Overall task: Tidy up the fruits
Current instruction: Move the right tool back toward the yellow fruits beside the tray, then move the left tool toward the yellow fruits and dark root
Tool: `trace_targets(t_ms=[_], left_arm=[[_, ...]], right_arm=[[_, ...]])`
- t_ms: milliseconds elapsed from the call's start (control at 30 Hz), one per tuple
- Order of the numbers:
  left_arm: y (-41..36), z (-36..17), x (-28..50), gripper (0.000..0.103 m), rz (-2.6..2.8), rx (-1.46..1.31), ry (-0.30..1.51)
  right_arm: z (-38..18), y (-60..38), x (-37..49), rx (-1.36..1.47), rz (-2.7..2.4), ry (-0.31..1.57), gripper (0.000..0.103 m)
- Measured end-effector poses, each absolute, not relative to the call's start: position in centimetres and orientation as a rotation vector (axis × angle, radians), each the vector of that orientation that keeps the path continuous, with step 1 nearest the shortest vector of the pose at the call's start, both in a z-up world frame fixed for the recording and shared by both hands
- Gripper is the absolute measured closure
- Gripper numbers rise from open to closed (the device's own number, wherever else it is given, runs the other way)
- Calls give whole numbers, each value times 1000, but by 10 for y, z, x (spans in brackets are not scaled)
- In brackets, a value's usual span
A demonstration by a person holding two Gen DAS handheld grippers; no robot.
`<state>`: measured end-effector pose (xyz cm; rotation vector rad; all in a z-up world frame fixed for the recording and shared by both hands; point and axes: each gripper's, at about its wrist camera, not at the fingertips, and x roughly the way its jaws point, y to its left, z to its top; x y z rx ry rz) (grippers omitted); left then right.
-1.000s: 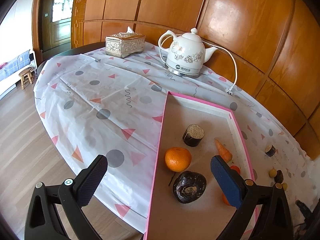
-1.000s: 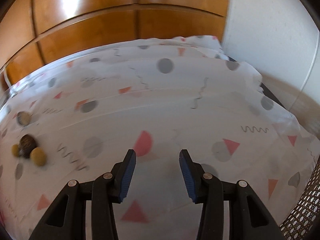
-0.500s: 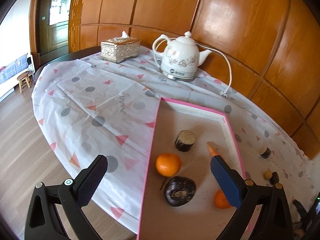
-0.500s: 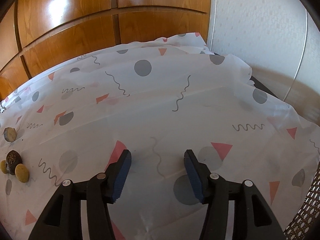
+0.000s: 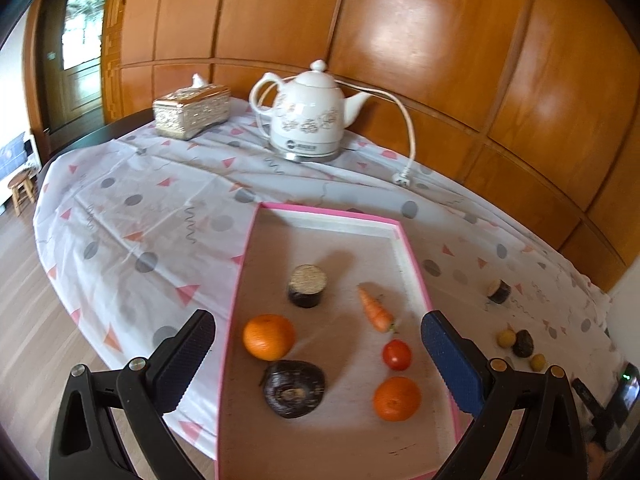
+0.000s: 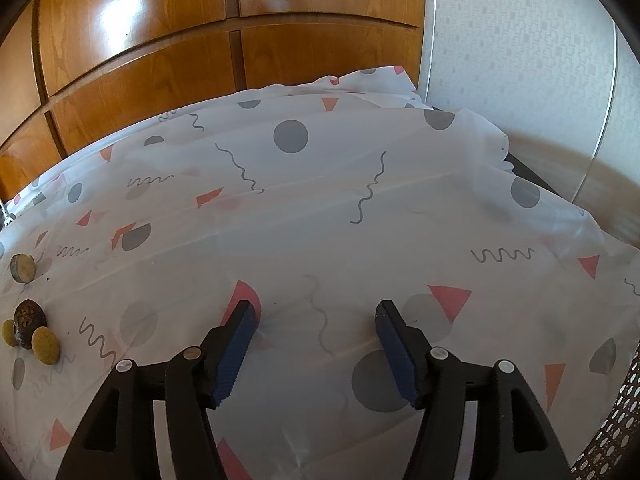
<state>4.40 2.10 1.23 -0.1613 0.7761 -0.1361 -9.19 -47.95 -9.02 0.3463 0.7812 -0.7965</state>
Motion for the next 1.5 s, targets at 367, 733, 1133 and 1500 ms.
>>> trace_targets(t_ms=[367,733,1133,1500], left_arm=[[-52,24,55,0,-358,-39,795],[-145,4,73,26,-584,88,926],[-213,-43,87,45,-685,232,1036],[-257,-80,100,61,-719,356,1063]], right_arm=[[-90,-479,-92,349,-792,778,38],[-90,-479,-90,350,-777,772,33],[-90,-479,-90,351,-775,769,31],[-90,-477,-87,342,-778,772,29]])
